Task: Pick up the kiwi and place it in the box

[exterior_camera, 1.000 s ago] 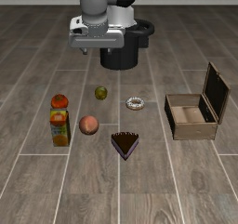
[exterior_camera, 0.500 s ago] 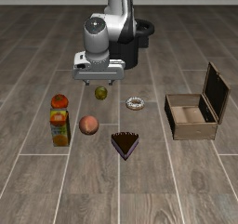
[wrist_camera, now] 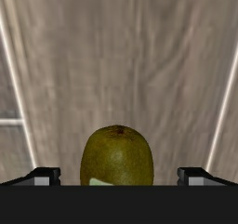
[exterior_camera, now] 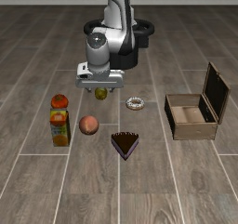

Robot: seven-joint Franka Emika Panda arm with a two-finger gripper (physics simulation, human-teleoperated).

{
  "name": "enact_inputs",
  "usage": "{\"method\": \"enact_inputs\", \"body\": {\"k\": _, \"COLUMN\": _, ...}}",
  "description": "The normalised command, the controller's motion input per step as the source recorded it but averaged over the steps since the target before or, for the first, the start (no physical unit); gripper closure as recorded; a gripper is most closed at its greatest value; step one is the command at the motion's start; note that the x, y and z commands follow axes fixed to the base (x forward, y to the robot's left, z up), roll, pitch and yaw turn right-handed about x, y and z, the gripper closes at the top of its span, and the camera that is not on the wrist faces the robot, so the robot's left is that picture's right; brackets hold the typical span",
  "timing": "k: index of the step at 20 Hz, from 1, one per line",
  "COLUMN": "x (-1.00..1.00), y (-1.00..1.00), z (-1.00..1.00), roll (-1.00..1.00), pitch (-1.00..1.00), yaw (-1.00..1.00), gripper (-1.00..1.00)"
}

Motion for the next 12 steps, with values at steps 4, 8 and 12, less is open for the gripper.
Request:
{"method": "enact_inputs", "body": {"k": 4, "x": 0.0, "y": 0.0, "z": -0.5, "roll": 0.0, "pitch": 0.0, "yaw": 0.0, "gripper": 1.0}}
{"method": "enact_inputs", "body": {"k": 8, "x": 0.0, "y": 0.0, "z": 0.0, "roll": 0.0, "pitch": 0.0, "yaw": 0.0, "gripper": 1.0}}
{"method": "enact_inputs", "body": {"k": 12, "x": 0.0, "y": 0.0, "z": 0.0, "roll": 0.0, "pitch": 0.0, "yaw": 0.0, "gripper": 1.0}}
